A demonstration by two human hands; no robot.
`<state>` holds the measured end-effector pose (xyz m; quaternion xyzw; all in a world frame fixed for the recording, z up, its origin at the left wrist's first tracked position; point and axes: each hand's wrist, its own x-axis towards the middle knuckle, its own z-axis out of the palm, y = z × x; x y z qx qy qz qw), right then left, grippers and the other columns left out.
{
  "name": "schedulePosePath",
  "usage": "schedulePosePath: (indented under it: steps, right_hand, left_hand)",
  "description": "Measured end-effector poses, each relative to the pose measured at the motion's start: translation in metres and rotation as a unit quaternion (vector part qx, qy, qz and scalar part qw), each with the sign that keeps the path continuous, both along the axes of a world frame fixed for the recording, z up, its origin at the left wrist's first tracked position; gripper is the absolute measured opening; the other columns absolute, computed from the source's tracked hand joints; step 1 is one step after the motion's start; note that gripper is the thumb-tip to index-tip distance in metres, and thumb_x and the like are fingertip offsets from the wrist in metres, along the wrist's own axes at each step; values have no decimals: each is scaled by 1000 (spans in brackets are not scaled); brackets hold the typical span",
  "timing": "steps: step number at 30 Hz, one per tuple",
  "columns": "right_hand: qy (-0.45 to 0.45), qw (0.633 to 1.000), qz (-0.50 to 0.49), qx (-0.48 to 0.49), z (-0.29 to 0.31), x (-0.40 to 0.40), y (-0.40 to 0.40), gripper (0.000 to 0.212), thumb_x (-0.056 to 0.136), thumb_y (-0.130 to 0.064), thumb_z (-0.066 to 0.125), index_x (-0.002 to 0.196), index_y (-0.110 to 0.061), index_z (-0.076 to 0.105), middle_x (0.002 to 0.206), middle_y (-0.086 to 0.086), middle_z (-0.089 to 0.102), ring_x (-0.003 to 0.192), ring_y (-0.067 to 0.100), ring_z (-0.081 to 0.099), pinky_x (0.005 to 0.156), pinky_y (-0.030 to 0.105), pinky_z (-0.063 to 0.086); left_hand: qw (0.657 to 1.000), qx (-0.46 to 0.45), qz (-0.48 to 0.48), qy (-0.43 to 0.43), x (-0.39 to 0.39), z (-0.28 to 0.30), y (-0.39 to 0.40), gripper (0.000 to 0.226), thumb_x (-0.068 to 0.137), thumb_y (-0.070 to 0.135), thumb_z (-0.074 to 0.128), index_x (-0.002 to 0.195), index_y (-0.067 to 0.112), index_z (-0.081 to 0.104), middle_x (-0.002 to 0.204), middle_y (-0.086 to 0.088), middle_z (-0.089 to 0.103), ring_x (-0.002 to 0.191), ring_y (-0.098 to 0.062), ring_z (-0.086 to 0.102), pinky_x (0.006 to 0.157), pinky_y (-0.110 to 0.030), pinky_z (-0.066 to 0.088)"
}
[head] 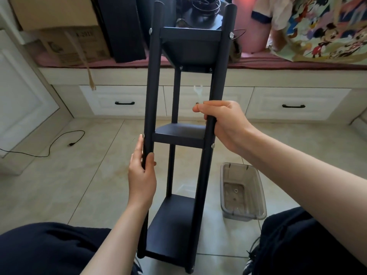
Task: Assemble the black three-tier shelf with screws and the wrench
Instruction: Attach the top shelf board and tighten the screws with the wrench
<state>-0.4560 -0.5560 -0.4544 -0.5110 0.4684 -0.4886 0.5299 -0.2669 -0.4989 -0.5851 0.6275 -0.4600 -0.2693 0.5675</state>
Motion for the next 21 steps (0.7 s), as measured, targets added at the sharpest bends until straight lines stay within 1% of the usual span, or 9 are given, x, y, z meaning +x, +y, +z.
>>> schedulePosePath:
  steps: [3,5,7,10,12,13,16,18,21]
  right_hand:
    - [-2,1000,-1,2,1,2,1,17,89,-10,69,76,-17,76,104,2,71,102,16,56,102,33,43]
    - [3,1000,6,-1,1,4,1,19,88,-9,69,73,-18,77,102,2,73,110,18,58,103,32,43]
    - [8,1000,12,0,0,6,0,21,88,-9,69,71,-18,77,103,2,73,114,21,58,104,33,42]
    - [20,1000,16,3,0,3,-2,18,87,-9,69,74,-17,77,101,4,73,109,22,58,101,33,42]
    - [26,1000,15,7,1,-1,-4,12,87,-9,69,78,-13,77,93,0,73,98,17,57,95,31,44]
    - [27,999,15,10,1,-3,-5,11,87,-8,69,80,-11,77,85,-5,73,92,15,56,90,28,45]
    - [33,999,21,11,2,-4,-6,9,86,-7,68,82,-8,76,60,-18,65,76,8,49,77,22,39]
    - [35,999,21,10,2,-3,-6,9,86,-7,68,81,-10,76,68,-17,69,79,4,55,82,23,40]
    - [36,999,20,13,3,0,-6,7,86,-9,70,84,-10,77,95,-2,73,101,10,59,98,28,42]
  left_hand:
    - [1000,13,12,13,0,3,0,48,106,22,47,152,33,39,109,5,58,97,-10,63,80,-18,47]
    - [999,25,46,8,-4,7,3,46,105,23,48,150,28,40,115,3,56,103,-11,57,83,-20,43]
    - [995,25,93,-8,-9,10,9,45,103,20,51,147,26,41,124,4,50,109,-8,47,93,-25,39]
    - [989,-4,140,-56,-22,14,23,42,98,17,57,138,25,46,126,10,43,113,-6,36,102,-34,31]
    - [991,-28,101,-77,-36,16,33,35,97,18,60,130,26,51,123,12,44,116,-8,39,101,-29,33]
    - [995,-31,61,-77,-43,15,36,32,97,19,60,126,28,52,120,14,46,117,-7,42,100,-22,35]
    - [997,1,-58,-42,-64,13,42,24,98,24,61,118,35,53,117,19,53,114,2,50,92,-6,38]
    - [994,37,-103,-6,-74,10,42,20,99,28,59,117,35,54,115,15,60,107,3,56,89,-12,44]
    - [989,66,-124,40,-83,8,40,15,99,31,59,109,40,51,100,12,65,91,-3,61,79,-22,49]
